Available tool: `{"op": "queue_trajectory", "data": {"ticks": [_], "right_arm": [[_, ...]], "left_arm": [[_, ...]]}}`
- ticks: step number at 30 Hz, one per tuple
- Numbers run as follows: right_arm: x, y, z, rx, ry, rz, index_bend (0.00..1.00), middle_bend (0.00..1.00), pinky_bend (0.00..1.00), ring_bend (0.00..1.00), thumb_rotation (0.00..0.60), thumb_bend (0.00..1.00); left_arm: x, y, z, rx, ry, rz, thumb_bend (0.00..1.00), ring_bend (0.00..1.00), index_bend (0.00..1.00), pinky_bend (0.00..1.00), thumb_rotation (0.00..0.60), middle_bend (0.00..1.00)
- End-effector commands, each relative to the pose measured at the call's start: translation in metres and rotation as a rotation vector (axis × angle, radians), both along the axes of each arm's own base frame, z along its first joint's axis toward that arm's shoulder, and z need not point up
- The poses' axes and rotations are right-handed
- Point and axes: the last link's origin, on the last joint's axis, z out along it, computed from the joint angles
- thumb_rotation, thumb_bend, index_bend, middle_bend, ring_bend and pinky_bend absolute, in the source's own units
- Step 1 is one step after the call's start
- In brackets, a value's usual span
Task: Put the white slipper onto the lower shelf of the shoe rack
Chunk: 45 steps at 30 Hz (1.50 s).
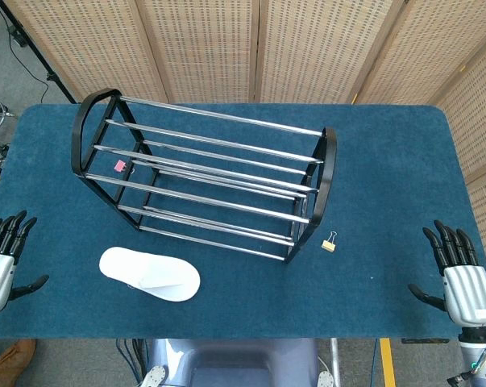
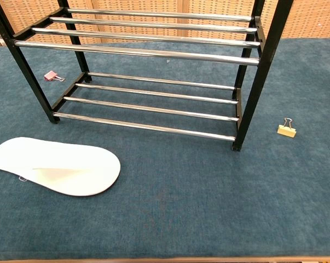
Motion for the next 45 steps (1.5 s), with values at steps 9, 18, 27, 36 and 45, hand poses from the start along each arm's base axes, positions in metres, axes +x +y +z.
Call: {"op": "queue_trajectory", "data": {"ticks": [9, 18, 27, 36, 45], "right_arm": [[0.004, 0.001, -0.005, 0.009, 0.019, -0.016, 0.0, 0.0, 0.0, 0.0, 0.6, 0.0], [-0.003, -0.004, -0.002, -0.007, 0.024, -0.056, 0.0, 0.0, 0.0, 0.0, 0.6, 0.0], [-0.011, -0.008, -0.001, -0.025, 0.03, -0.109, 0.0, 0.0, 0.0, 0.0, 0.6, 0.0], [-0.018, -0.012, 0.0, -0.037, 0.034, -0.148, 0.0, 0.0, 0.0, 0.0, 0.6, 0.0], [-0.025, -0.018, 0.0, -0.035, 0.037, -0.184, 0.0, 0.0, 0.0, 0.0, 0.6, 0.0]], "left_arm": [[0.006, 0.002, -0.004, -0.084, -0.026, -0.085, 0.0, 0.0, 0.0, 0.0, 0.6, 0.0], [0.017, 0.031, -0.031, -0.213, 0.114, -0.381, 0.0, 0.0, 0.0, 0.0, 0.6, 0.0], [0.01, 0.056, -0.05, -0.335, 0.328, -0.658, 0.05, 0.0, 0.0, 0.0, 0.6, 0.0], [0.016, 0.079, -0.058, -0.353, 0.446, -0.869, 0.06, 0.0, 0.0, 0.0, 0.6, 0.0], [0.027, 0.099, -0.069, -0.415, 0.536, -1.057, 0.06, 0.0, 0.0, 0.0, 0.6, 0.0]]}}
